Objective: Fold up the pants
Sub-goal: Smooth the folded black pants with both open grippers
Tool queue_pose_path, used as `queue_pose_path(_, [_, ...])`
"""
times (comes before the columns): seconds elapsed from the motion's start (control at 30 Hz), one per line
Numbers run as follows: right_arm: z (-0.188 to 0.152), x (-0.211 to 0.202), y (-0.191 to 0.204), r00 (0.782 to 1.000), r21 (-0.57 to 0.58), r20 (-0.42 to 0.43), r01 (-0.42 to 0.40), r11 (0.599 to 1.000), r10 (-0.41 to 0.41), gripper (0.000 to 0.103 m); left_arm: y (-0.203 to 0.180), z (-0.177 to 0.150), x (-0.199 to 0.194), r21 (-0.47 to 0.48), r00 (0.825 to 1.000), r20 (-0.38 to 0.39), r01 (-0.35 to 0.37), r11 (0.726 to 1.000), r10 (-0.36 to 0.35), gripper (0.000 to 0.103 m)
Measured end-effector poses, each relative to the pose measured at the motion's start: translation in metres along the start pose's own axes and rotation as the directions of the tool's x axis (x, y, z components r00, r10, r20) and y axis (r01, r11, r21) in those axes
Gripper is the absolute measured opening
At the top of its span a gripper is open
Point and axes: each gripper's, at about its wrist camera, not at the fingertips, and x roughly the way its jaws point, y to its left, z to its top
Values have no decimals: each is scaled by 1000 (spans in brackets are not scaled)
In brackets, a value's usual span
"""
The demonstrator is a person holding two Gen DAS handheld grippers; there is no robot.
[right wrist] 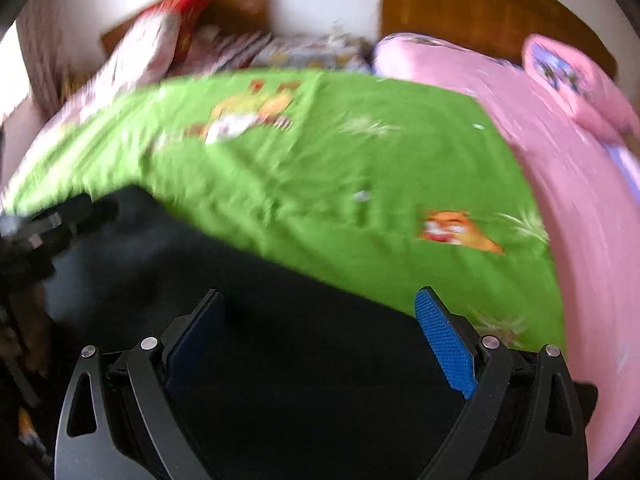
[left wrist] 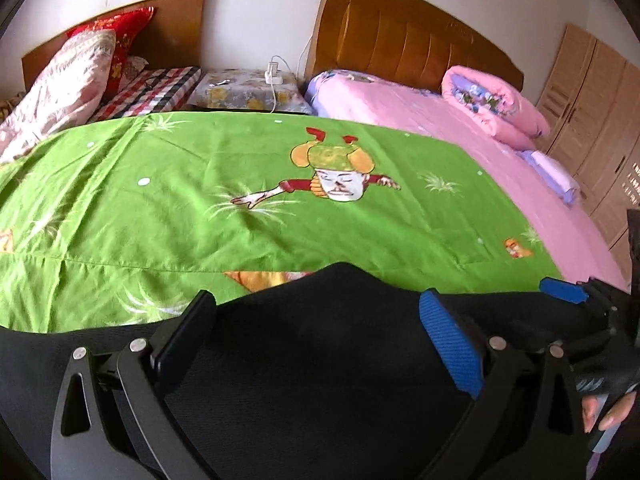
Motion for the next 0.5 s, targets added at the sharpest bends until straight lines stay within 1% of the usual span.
queue_pose_path(0.03, [2,1,-2,1000,21,21,-3,1000,3,92,-4,-1,1,19,1000,-4,-14,1000,14,101])
queue_pose_path(0.1, [8,7,-14,999,85,14,32,996,-33,92,-8,-1,2,43,999,-12,-30,999,30,101])
queue_pose_path(0.13, [9,7,-20,999,120,16,36,992,-38,92,-9,0,5,50,999,-27,-46,998,48,101])
queue_pose_path(0.17, [8,5,-22,999,139,23,20,990,-23,92,-10,0,11,55,996,-58,-68,996,72,101])
queue_pose_path(0.2, [7,2,-21,999,137,32,15,991,-20,92,-10,1,18,60,991,-97,-89,994,95,101])
queue_pose_path(0.23, [5,-2,-19,999,122,44,15,992,-21,92,-12,2,22,67,988,-106,-107,992,114,101])
queue_pose_path(0.27, [2,-6,-17,999,108,45,25,994,-30,92,-15,1,24,76,984,-108,-132,988,140,102])
queue_pose_path(0.3, [0,-8,-16,998,100,42,36,994,-41,92,-20,0,28,107,976,-116,-170,980,182,102])
queue_pose_path(0.37, [-10,-16,-13,996,72,42,72,995,-75,92,-25,0,30,129,969,-113,-207,970,222,102])
queue_pose_path(0.43, [-22,-28,-11,993,45,48,104,994,-106,92,-22,0,31,112,969,-115,-205,972,217,102])
queue_pose_path(0.5, [-35,-41,-11,991,37,60,116,993,-118,92,-19,0,27,94,975,-106,-187,978,197,102])
